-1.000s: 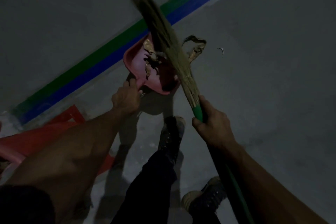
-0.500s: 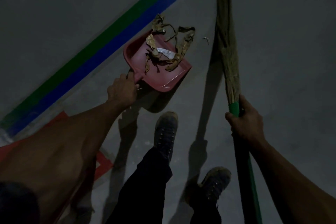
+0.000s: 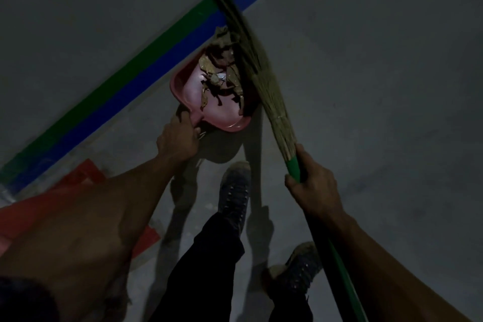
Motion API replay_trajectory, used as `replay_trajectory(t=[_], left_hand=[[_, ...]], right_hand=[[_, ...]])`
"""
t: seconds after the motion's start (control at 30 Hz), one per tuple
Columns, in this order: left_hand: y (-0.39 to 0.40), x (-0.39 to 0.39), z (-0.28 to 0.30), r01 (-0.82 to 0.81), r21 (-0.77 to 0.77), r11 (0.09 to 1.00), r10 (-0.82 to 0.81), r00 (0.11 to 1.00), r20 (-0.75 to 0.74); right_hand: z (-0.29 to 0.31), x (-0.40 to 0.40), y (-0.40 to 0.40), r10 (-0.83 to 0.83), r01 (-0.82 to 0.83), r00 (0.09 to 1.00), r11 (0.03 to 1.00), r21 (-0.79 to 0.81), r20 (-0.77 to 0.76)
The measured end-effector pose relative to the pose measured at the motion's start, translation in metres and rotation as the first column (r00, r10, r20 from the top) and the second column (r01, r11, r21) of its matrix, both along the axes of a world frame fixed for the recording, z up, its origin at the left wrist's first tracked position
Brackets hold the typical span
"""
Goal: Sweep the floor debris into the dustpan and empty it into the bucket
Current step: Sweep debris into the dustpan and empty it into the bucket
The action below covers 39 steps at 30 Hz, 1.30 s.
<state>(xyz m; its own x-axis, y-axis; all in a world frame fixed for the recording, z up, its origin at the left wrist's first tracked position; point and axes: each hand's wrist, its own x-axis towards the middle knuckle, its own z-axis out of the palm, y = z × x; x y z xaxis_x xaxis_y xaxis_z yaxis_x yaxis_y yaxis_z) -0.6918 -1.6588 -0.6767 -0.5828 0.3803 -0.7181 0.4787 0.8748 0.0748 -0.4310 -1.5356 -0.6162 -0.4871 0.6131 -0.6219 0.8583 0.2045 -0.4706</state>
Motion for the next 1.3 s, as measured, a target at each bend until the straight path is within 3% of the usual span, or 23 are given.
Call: replay_trajectory(t=[0.37, 0.57, 0.73, 0.83, 1.13, 1.3], left_hand=[[-0.029, 0.004, 0.006, -0.255, -0.045, 0.966, 0.255, 0.967, -0.01], [-0.024, -0.012, -0.002, -0.222, -0.035, 0.974, 0.222, 0.975, -0.022], [-0.018, -0.02, -0.005, -0.133, -0.015, 0.991, 0.132, 0.99, -0.054], [-0.019, -0.021, -0.005, -0.115, -0.025, 0.993, 0.114, 0.992, -0.052], [-0.033, -0.018, -0.004, 0.018, -0.043, 0.999, -0.02, 0.999, -0.044], [-0.033, -0.017, -0.01, 0.037, -0.028, 0.999, -0.038, 0.998, -0.046]], right_hand=[[-0.017, -0.12, 0.077, 0.146, -0.146, 0.989, 0.989, 0.021, 0.001], [-0.03, -0.113, 0.057, 0.298, -0.298, 0.948, 0.955, -0.015, 0.113], [-0.022, -0.068, 0.024, 0.396, -0.386, 0.912, 0.917, -0.1, 0.108], [-0.015, -0.051, 0.014, 0.365, -0.358, 0.927, 0.93, -0.087, 0.082], [-0.017, -0.046, 0.036, 0.037, -0.037, 0.996, 0.999, -0.005, 0.079], [-0.026, -0.045, 0.018, 0.178, -0.157, 0.972, 0.978, -0.137, 0.154]])
